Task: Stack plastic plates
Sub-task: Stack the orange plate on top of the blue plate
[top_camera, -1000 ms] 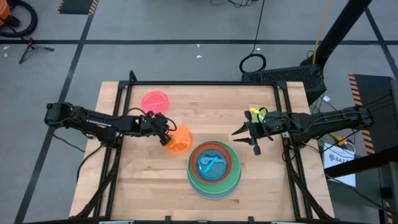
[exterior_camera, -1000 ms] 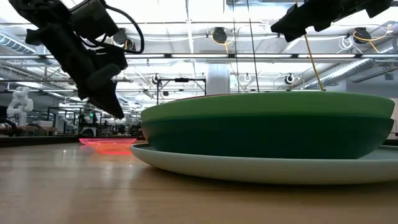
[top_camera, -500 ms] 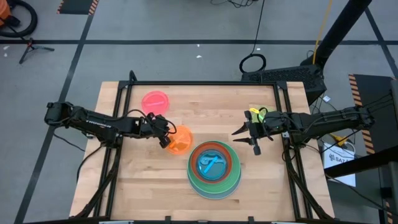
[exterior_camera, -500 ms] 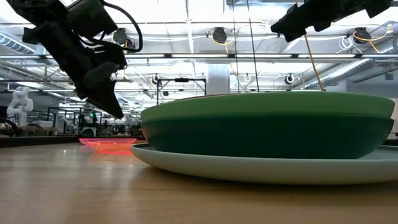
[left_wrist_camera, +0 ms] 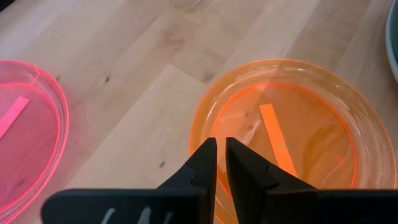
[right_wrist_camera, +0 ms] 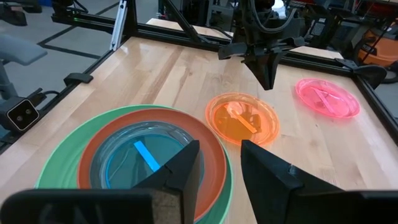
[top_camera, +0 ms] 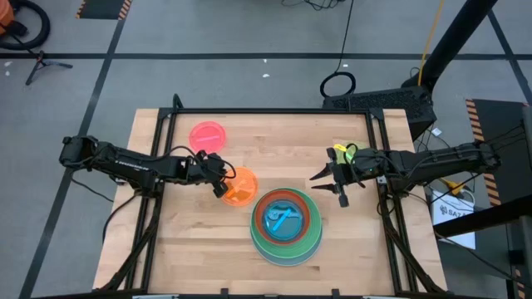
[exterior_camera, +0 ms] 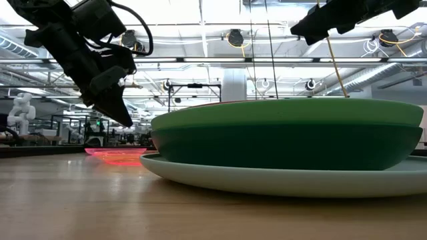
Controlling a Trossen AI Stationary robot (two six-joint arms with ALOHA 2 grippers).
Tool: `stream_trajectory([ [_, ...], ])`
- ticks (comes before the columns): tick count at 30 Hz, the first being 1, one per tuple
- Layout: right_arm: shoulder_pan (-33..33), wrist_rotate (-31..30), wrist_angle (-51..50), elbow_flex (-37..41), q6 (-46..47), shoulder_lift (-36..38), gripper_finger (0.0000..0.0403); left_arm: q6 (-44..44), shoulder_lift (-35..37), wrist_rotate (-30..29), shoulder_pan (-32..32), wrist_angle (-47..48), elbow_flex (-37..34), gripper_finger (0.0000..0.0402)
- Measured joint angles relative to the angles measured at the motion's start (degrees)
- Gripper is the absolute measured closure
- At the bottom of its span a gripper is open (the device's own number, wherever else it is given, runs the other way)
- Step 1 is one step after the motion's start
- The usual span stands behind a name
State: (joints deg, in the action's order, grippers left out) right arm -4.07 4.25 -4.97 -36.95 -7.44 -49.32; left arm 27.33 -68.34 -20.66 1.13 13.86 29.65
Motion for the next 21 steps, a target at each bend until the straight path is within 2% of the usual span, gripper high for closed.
stream_trajectory([
  [8,0.0,-0.14,0.83,0.04,2.64,-2.02,0.0294,0.32,0.0,-0.12,0.13,0.3,0.0,0.0362],
  [15,0.01,-9.0,1.01,0.04,7.48,-5.85,0.0294,4.32,-0.02,-0.28,0.13,3.39,0.0,0.0362],
  [21,0.01,-10.43,3.91,0.04,13.77,-9.54,0.0294,4.33,-0.02,1.25,0.24,4.51,0.0,0.0358],
])
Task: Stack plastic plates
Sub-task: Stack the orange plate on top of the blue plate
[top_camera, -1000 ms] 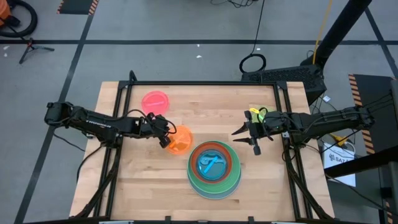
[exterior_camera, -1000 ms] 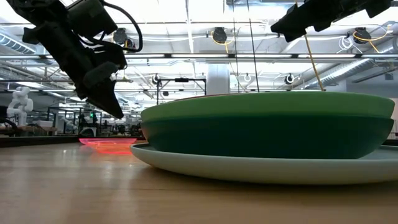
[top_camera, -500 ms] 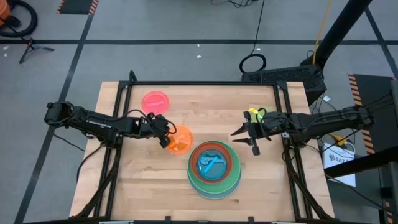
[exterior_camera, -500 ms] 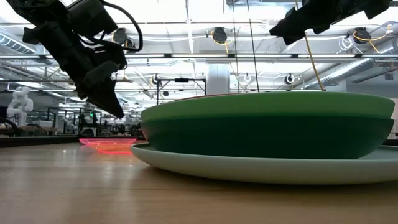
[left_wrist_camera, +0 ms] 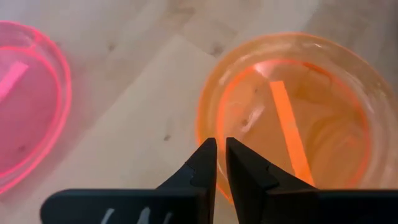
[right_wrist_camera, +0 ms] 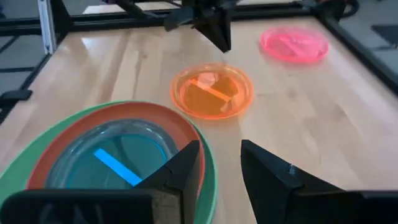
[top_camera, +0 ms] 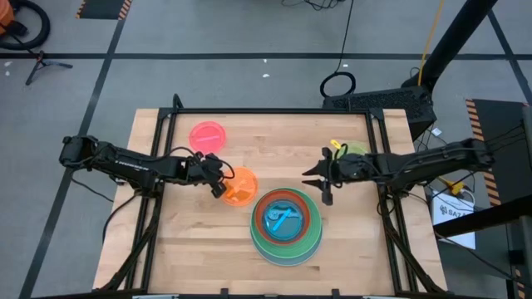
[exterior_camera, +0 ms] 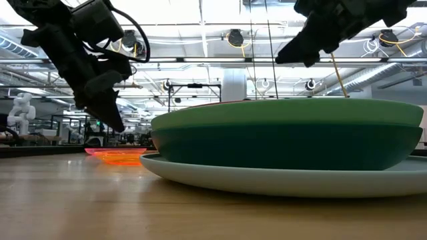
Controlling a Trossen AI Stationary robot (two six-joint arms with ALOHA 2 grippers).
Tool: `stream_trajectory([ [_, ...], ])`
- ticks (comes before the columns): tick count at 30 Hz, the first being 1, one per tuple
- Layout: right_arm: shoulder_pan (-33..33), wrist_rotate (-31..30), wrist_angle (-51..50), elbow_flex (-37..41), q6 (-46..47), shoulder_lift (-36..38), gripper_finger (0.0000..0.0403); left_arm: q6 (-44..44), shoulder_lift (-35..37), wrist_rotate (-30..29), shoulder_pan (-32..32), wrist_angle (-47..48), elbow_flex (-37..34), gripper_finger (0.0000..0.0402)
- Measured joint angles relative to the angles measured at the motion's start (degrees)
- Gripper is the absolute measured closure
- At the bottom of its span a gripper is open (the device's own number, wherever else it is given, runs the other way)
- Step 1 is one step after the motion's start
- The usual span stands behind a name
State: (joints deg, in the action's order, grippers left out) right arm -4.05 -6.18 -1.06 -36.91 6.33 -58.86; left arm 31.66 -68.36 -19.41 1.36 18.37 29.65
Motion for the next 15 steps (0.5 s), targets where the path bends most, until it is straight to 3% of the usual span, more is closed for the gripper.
stream_trajectory([
  [10,-0.07,0.18,-0.07,0.0,2.74,-3.99,0.0294,-0.24,0.0,1.32,2.31,-1.97,0.0,0.0269],
  [15,-0.07,0.2,-0.18,0.0,0.54,-3.71,0.0294,-0.44,0.0,-2.22,3.38,-2.34,0.0,0.0248],
])
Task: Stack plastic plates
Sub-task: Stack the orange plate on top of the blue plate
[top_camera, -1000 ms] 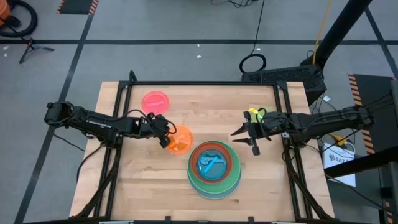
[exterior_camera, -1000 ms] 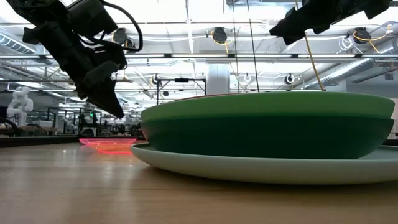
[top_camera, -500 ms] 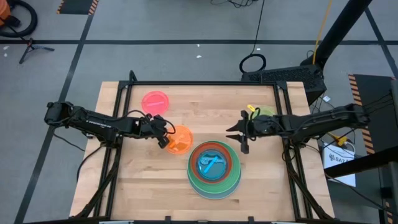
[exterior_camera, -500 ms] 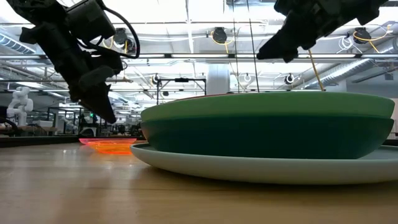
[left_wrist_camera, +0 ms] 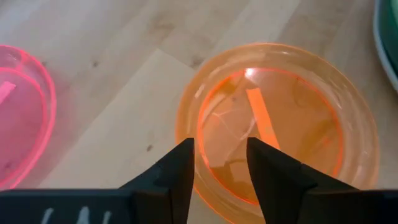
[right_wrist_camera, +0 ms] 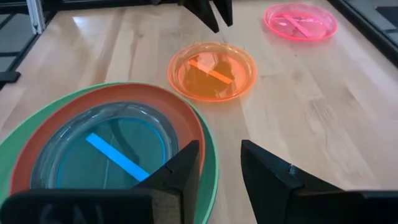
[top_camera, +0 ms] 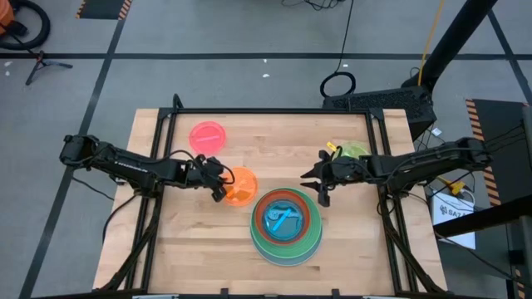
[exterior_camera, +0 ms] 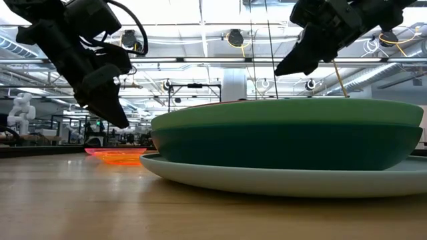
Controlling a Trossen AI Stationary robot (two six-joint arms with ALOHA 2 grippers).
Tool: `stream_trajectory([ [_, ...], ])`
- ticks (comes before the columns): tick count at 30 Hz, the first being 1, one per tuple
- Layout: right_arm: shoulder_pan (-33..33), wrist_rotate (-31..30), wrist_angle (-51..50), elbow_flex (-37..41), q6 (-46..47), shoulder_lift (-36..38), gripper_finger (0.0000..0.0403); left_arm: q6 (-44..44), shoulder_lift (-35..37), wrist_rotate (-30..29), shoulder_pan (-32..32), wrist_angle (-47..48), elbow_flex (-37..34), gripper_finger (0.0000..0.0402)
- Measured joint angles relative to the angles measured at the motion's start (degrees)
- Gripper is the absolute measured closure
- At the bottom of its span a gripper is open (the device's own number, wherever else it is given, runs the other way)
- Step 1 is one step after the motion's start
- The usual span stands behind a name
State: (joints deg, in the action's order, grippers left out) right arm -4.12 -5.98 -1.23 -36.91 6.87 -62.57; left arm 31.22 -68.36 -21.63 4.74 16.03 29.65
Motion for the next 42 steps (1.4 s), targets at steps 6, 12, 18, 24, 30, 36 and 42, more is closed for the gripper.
stream_trajectory([
  [6,0.0,0.0,-0.72,0.0,-1.76,0.06,0.0294,0.43,0.0,-0.89,0.34,-0.11,0.0,0.0248],
  [12,0.0,0.0,-1.46,0.0,-1.76,0.07,0.0294,1.05,0.0,-0.96,0.91,-1.22,0.0,0.0247],
  [18,0.0,0.0,-2.49,0.0,-1.59,0.07,0.0294,1.56,0.0,-0.99,1.42,-1.36,0.0,0.0247],
  [24,0.0,0.01,-2.51,0.0,-1.57,0.07,0.0294,1.14,0.0,-1.01,2.35,-1.33,0.0,0.0247],
  [30,0.0,0.0,-2.51,0.0,-1.55,0.07,0.0294,-0.08,0.0,-1.52,2.7,-1.33,0.0,0.0247],
  [36,0.0,0.0,-2.54,0.0,-1.55,0.07,0.0294,-6.15,-0.02,-1.66,2.79,-1.31,0.0,0.0247],
  [42,0.0,0.02,-2.54,-0.01,-1.55,0.07,0.0294,-8.06,-0.02,-2.92,2.79,-1.29,0.0,0.0247],
])
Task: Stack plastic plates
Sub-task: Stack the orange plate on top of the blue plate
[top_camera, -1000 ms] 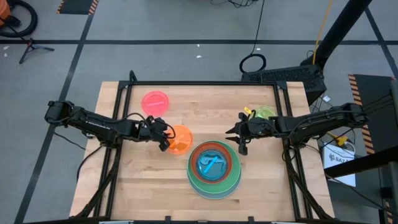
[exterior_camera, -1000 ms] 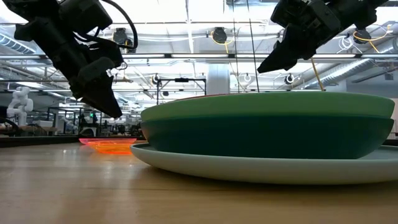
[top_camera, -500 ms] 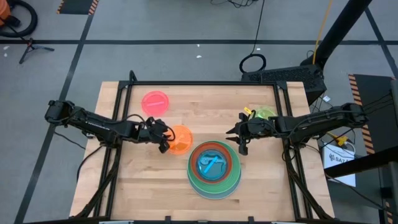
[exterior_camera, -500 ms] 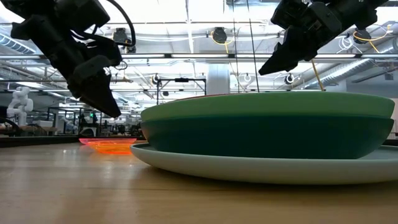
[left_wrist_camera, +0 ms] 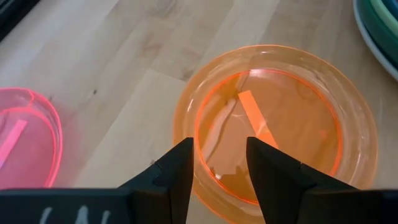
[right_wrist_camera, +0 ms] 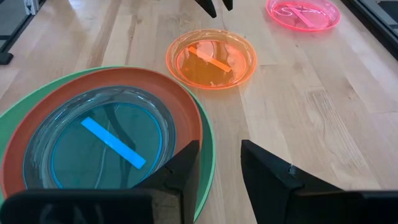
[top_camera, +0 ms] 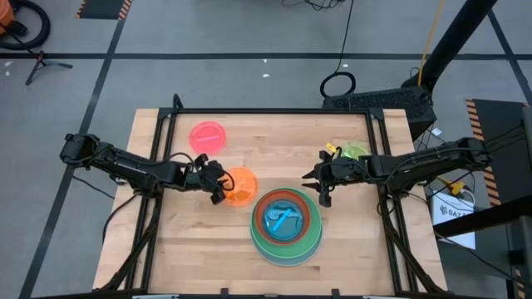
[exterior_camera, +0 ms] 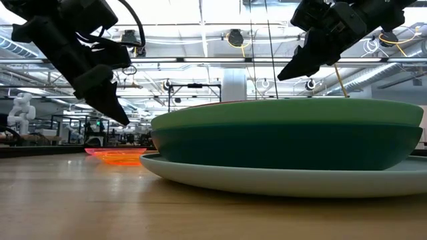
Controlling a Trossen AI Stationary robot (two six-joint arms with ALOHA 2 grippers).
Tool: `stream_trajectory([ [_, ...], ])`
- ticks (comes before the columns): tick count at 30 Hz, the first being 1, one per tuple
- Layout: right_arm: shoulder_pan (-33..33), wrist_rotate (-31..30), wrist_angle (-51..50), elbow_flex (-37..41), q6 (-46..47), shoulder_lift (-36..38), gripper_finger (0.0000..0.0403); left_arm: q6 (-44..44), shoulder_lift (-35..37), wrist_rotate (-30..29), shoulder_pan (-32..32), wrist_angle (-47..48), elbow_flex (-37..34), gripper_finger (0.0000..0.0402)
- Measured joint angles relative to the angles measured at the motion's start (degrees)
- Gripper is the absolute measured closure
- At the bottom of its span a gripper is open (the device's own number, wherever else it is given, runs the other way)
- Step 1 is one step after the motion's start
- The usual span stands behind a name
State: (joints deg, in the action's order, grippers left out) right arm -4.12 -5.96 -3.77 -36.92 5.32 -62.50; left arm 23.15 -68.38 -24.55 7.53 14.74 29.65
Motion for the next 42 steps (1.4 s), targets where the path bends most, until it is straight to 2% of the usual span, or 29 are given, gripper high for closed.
stream_trajectory([
  [23,0.0,0.0,0.02,-0.06,0.02,0.0,0.0294,-1.62,-0.03,-2.28,0.0,-0.04,-0.02,0.0247],
  [32,0.0,-0.01,0.08,-0.06,0.01,0.02,0.0294,-3.51,-6.09,-2.71,0.0,-2.54,-0.07,0.0247],
  [37,0.0,0.0,0.07,-0.06,0.02,0.02,0.0294,-4.91,-9.69,-5.32,-0.54,-3.02,-0.07,0.0247],
  [42,0.0,-0.01,0.07,-0.06,0.0,0.02,0.0294,-5.07,-10.16,-6.02,-2.28,-3.38,-0.07,0.0247],
])
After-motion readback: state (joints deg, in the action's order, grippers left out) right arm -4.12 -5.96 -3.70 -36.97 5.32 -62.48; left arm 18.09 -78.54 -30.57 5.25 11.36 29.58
